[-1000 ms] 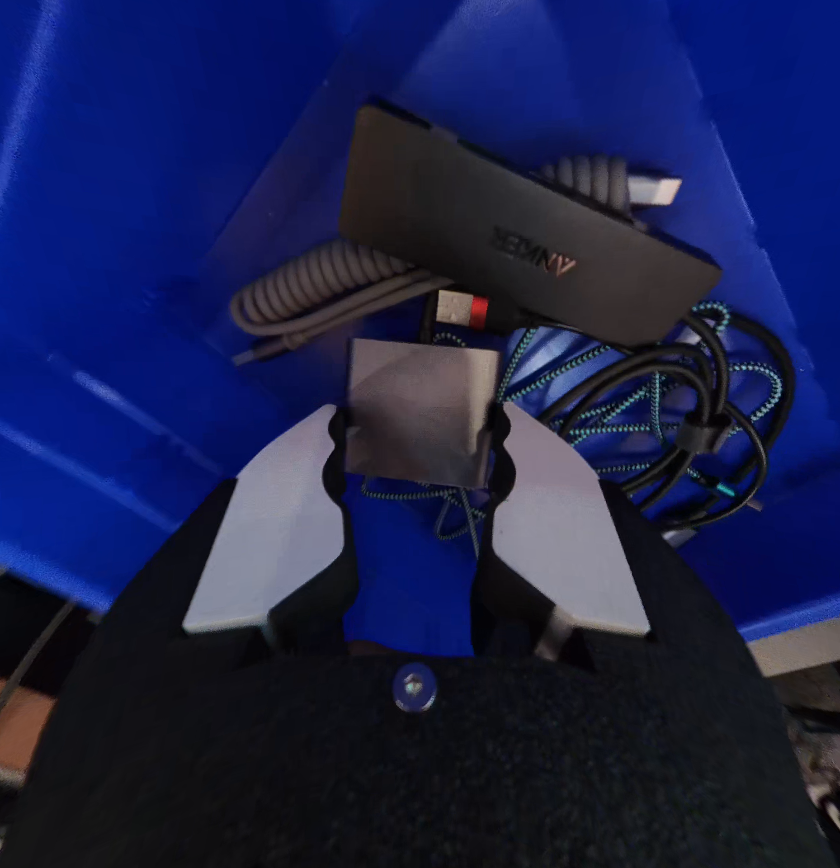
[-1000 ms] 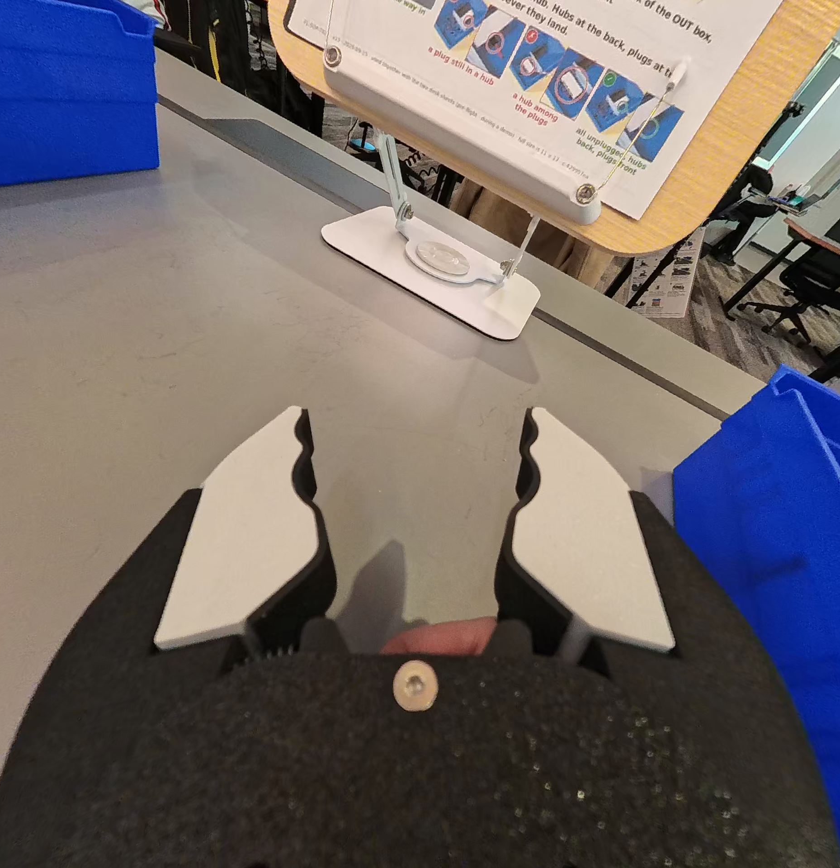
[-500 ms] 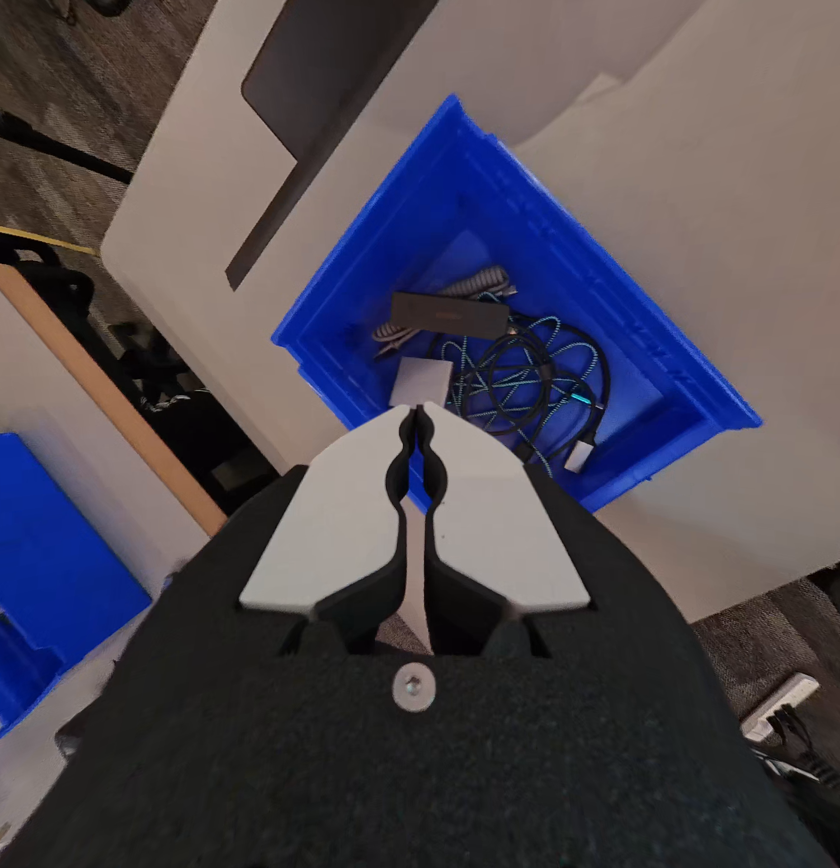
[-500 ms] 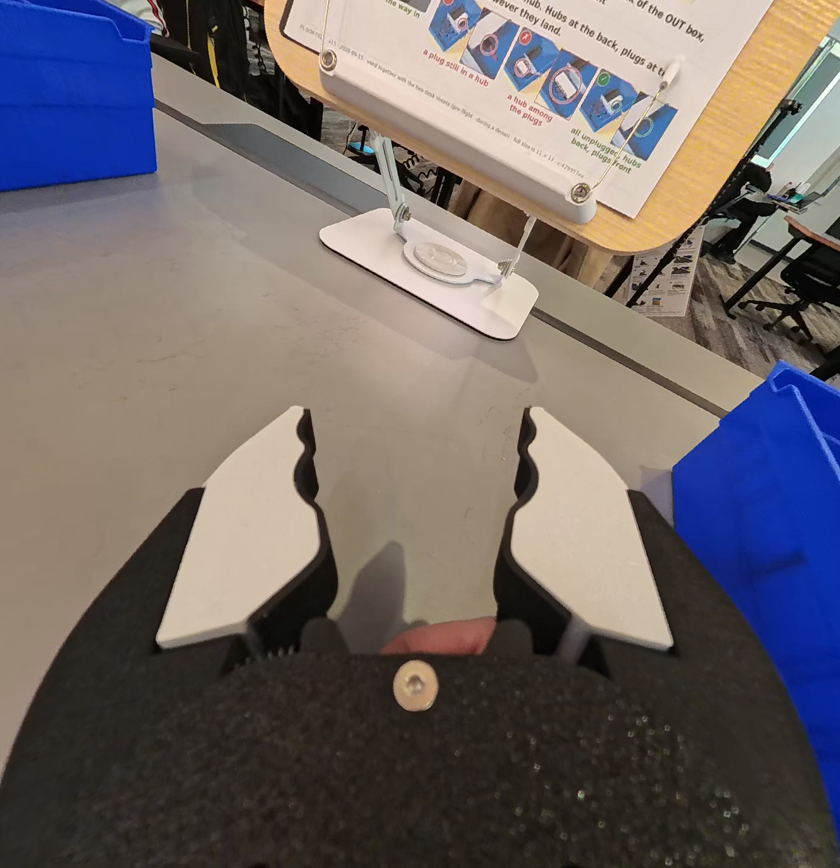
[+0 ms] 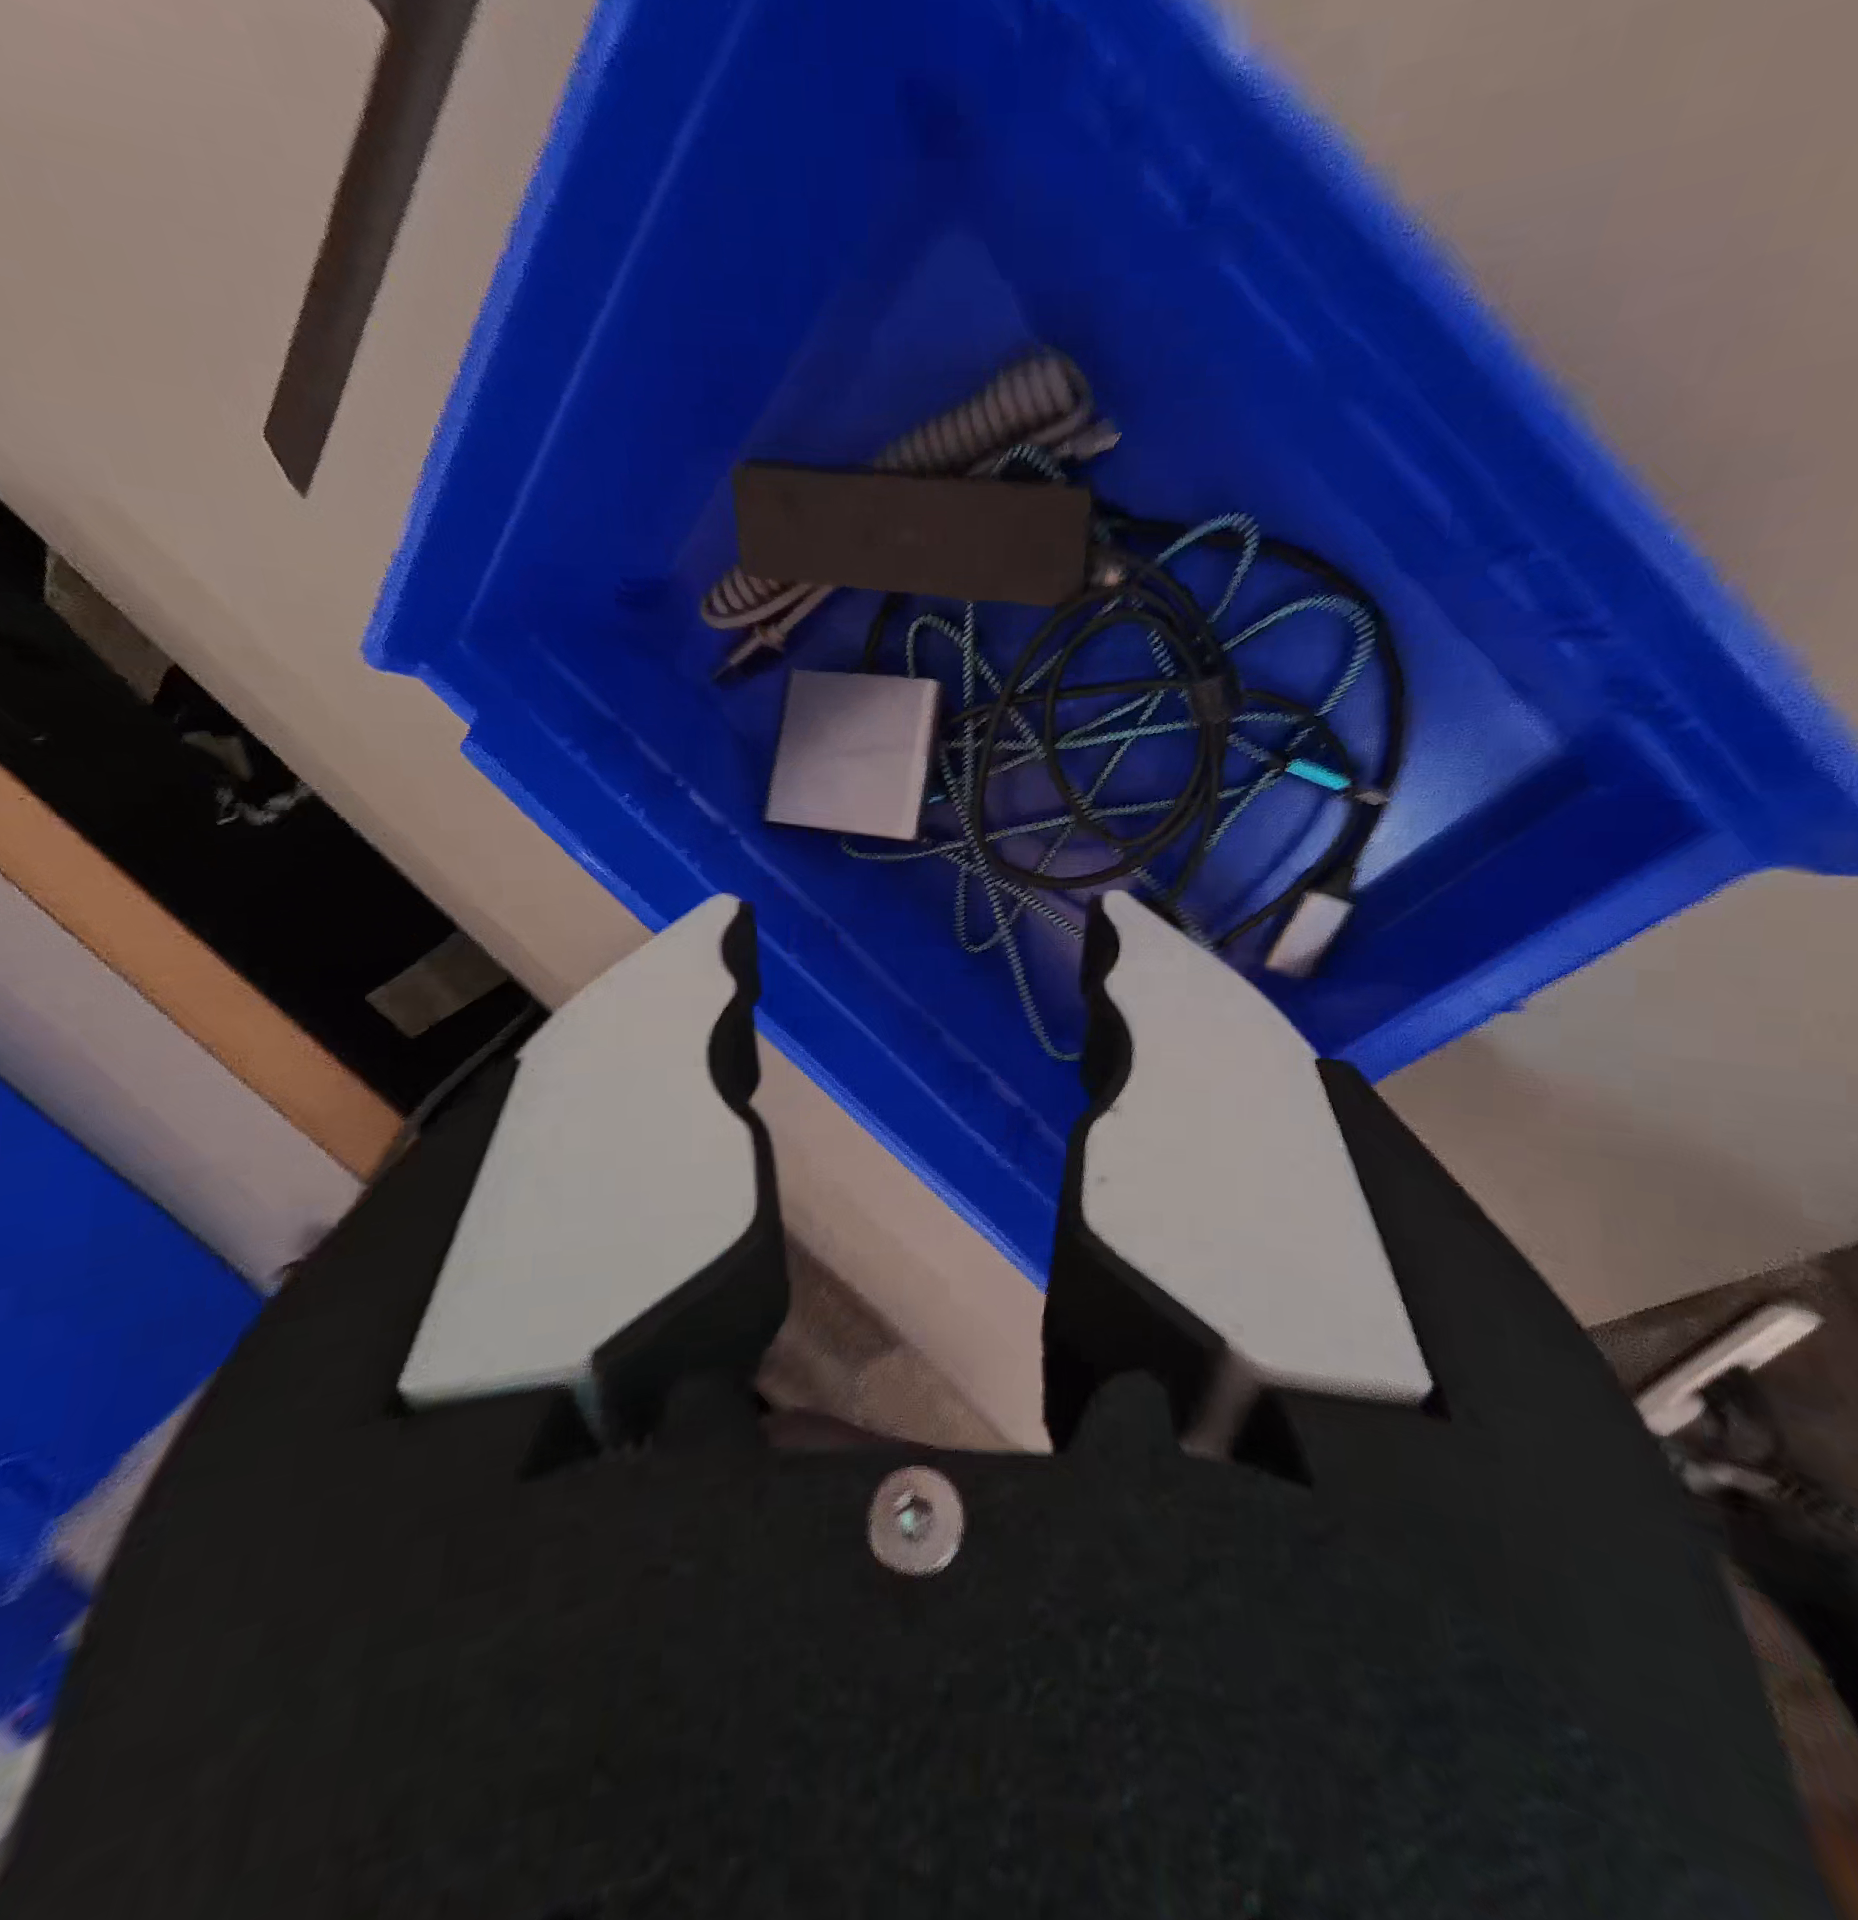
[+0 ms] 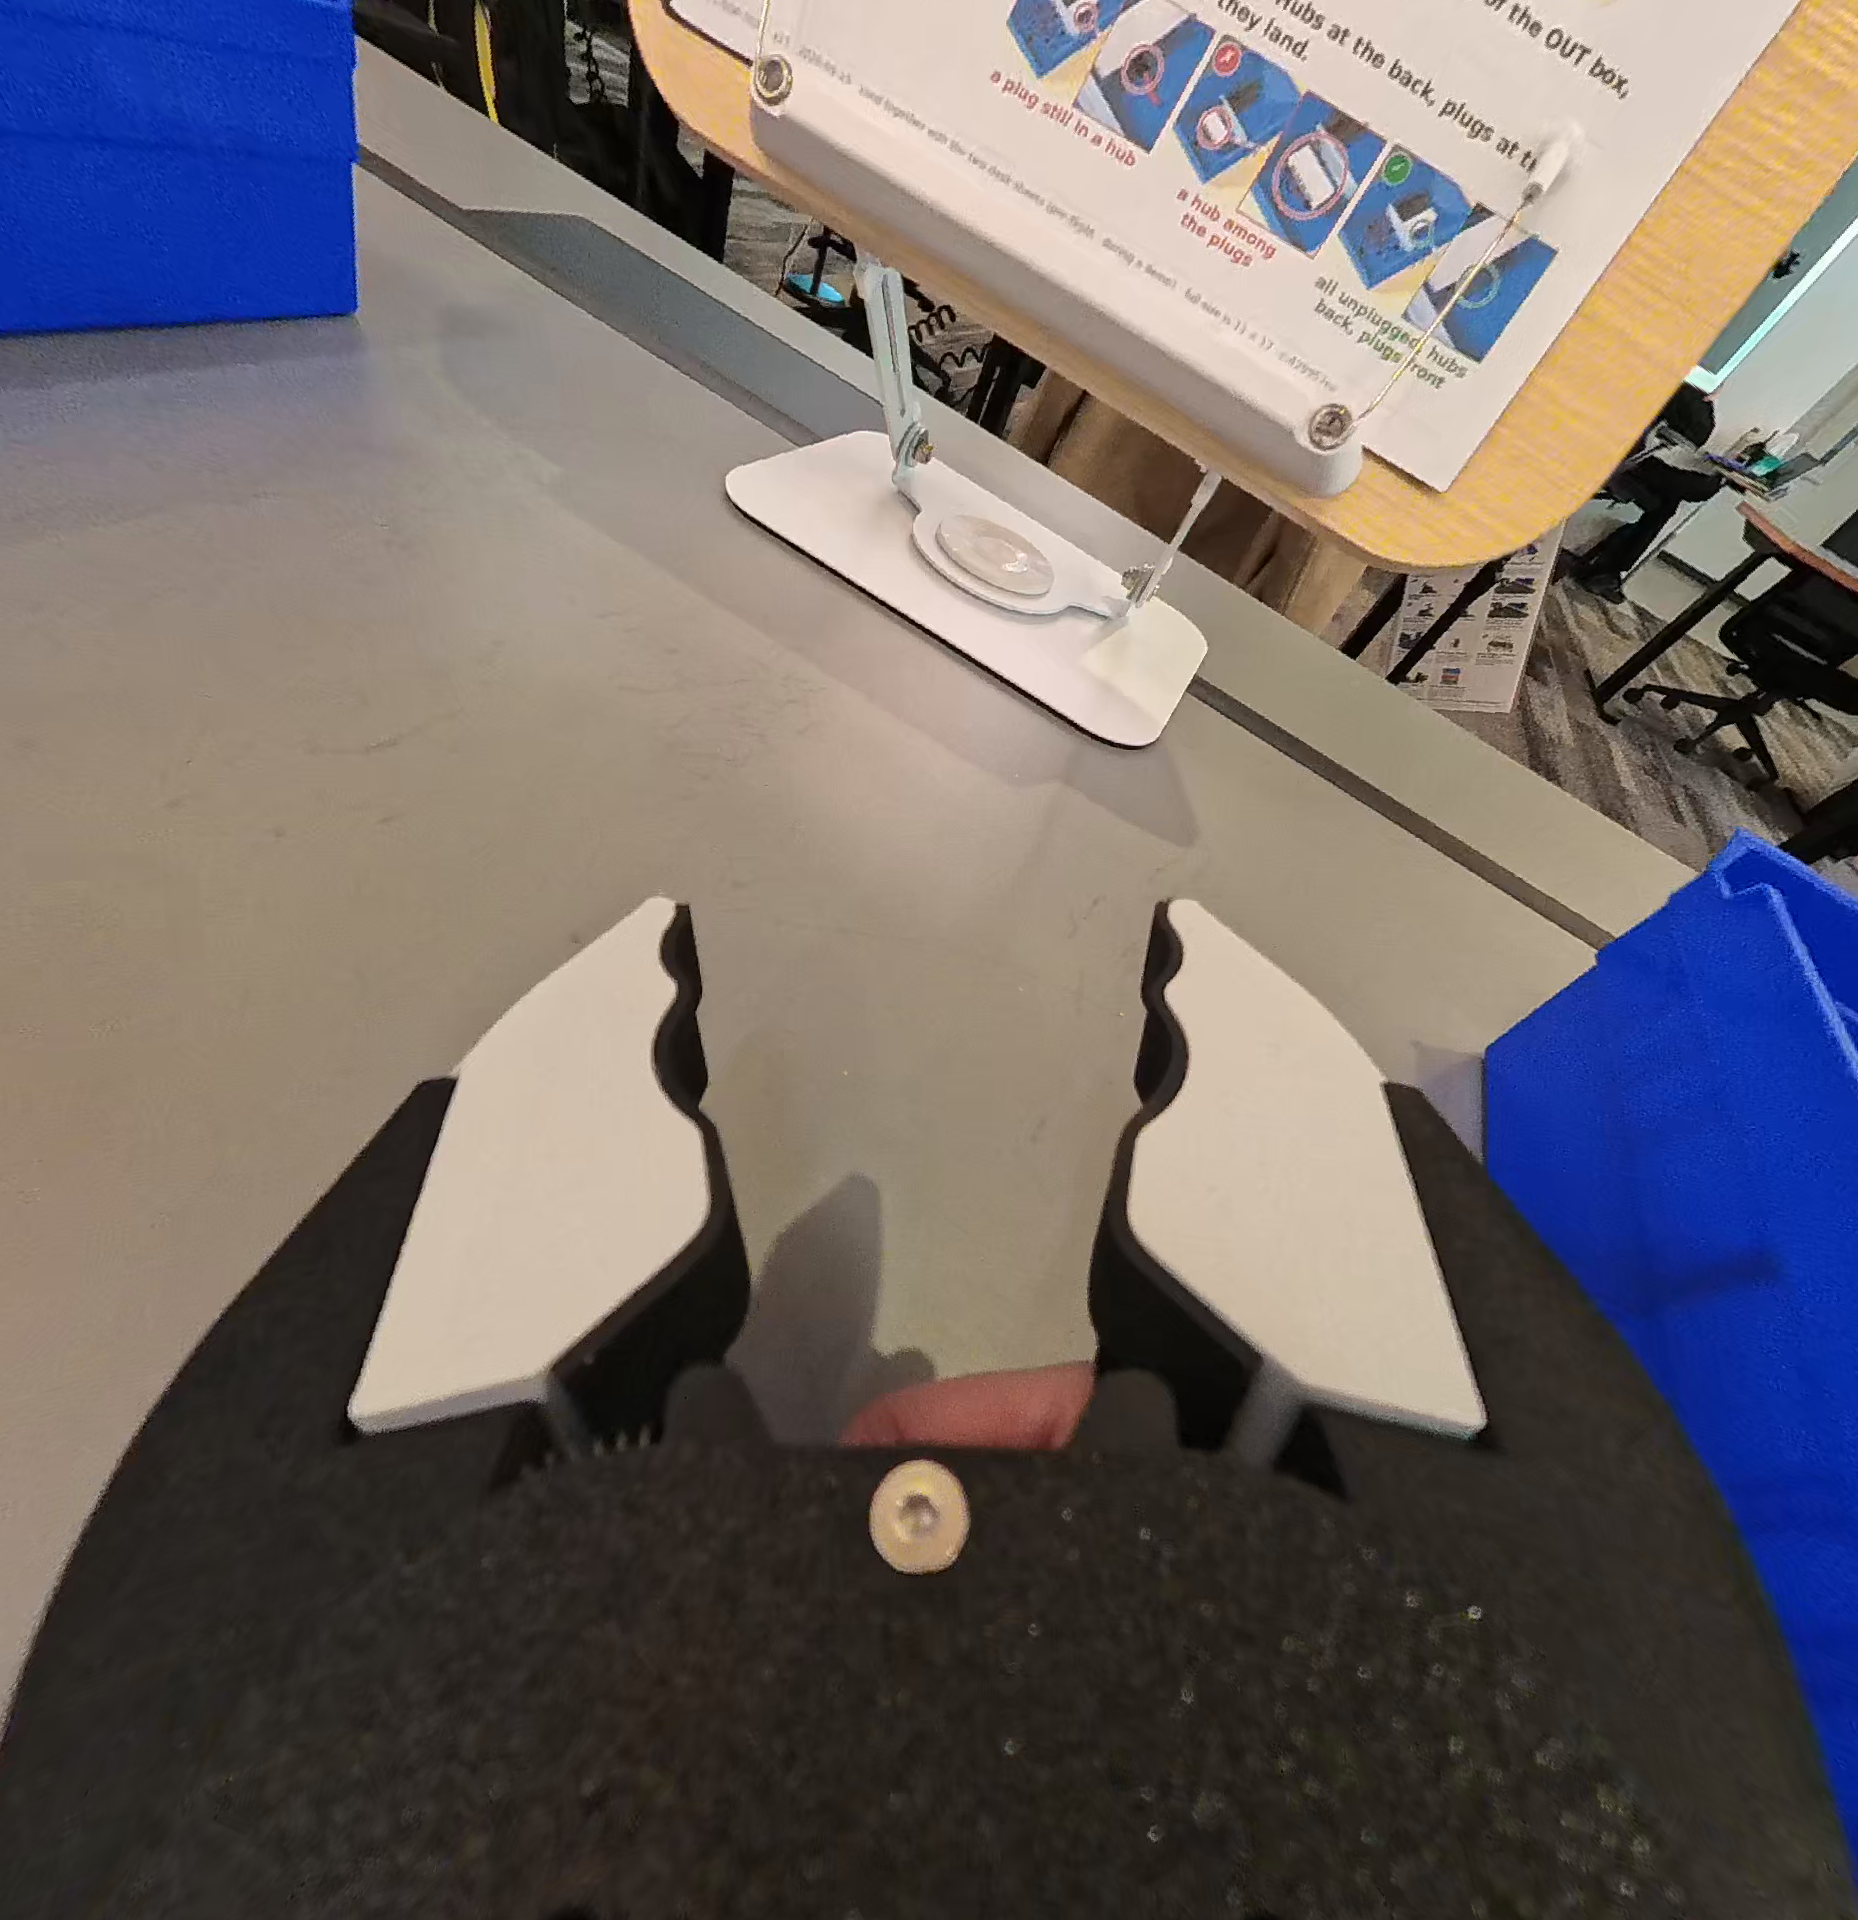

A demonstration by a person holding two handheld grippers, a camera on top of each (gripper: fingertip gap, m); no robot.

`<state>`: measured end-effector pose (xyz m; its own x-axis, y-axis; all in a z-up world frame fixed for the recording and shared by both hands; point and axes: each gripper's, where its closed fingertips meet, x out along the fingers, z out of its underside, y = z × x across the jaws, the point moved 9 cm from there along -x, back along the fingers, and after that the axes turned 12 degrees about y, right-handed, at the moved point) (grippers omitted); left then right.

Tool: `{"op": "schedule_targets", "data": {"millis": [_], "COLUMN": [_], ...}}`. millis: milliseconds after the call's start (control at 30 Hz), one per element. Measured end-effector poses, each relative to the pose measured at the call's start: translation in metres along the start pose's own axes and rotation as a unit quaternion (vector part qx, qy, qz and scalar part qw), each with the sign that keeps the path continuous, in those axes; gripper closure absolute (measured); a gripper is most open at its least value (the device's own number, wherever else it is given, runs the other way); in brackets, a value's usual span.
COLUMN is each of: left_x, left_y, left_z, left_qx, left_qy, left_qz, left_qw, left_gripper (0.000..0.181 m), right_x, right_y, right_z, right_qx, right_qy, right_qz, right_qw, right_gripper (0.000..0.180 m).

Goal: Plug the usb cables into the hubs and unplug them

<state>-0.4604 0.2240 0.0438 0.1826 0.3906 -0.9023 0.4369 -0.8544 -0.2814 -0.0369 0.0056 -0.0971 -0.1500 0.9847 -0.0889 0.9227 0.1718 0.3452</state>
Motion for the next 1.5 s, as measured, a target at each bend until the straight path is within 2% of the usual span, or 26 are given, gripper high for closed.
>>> {"op": "schedule_targets", "data": {"millis": [167,300,467,600,700,800,867,967,1133,1367,1500], "left_x": [0.071,0.104,0.112,0.121,0.134,0.147,0.149,0.137,0.098,-0.003,-0.062], "left_y": [-0.011,-0.001,0.008,0.007,0.007,0.012,0.013,0.010,0.001,-0.023,-0.029], "left_z": [0.006,0.022,0.040,0.048,0.056,0.061,0.059,0.055,0.053,0.018,-0.007], "left_qx": [0.107,0.234,0.301,0.342,0.336,0.354,0.356,0.294,0.235,0.200,0.209], "left_qy": [-0.179,-0.248,-0.188,-0.139,-0.136,-0.131,-0.118,-0.081,-0.043,0.018,0.032], "left_qz": [-0.028,-0.059,-0.088,-0.143,-0.155,-0.182,-0.218,-0.208,-0.191,-0.254,-0.299], "left_qw": [0.978,0.938,0.931,0.918,0.919,0.908,0.901,0.929,0.952,0.946,0.931], "left_gripper": [0.109,0.106,0.112,0.114,0.117,0.151,0.165,0.168,0.168,0.169,0.168], "right_x": [0.001,0.001,-0.001,0.000,0.001,0.002,0.003,0.002,0.002,0.002,0.001], "right_y": [-0.002,-0.001,-0.001,-0.003,-0.004,-0.005,-0.006,-0.006,-0.005,-0.005,-0.003], "right_z": [0.000,0.000,0.000,0.000,0.000,0.001,0.001,0.001,0.001,0.001,0.001], "right_qx": [-0.009,-0.005,-0.002,-0.011,-0.017,-0.022,-0.025,-0.026,-0.021,-0.021,-0.013], "right_qy": [-0.006,-0.006,0.002,-0.002,-0.004,-0.012,-0.013,-0.010,-0.010,-0.011,-0.007], "right_qz": [-0.003,-0.004,-0.005,-0.006,-0.007,-0.010,-0.010,-0.010,-0.011,-0.010,-0.009], "right_qw": [1.000,1.000,1.000,1.000,1.000,1.000,1.000,1.000,1.000,1.000,1.000], "right_gripper": [0.098,0.098,0.099,0.099,0.100,0.100,0.100,0.101,0.101,0.102,0.102]}}
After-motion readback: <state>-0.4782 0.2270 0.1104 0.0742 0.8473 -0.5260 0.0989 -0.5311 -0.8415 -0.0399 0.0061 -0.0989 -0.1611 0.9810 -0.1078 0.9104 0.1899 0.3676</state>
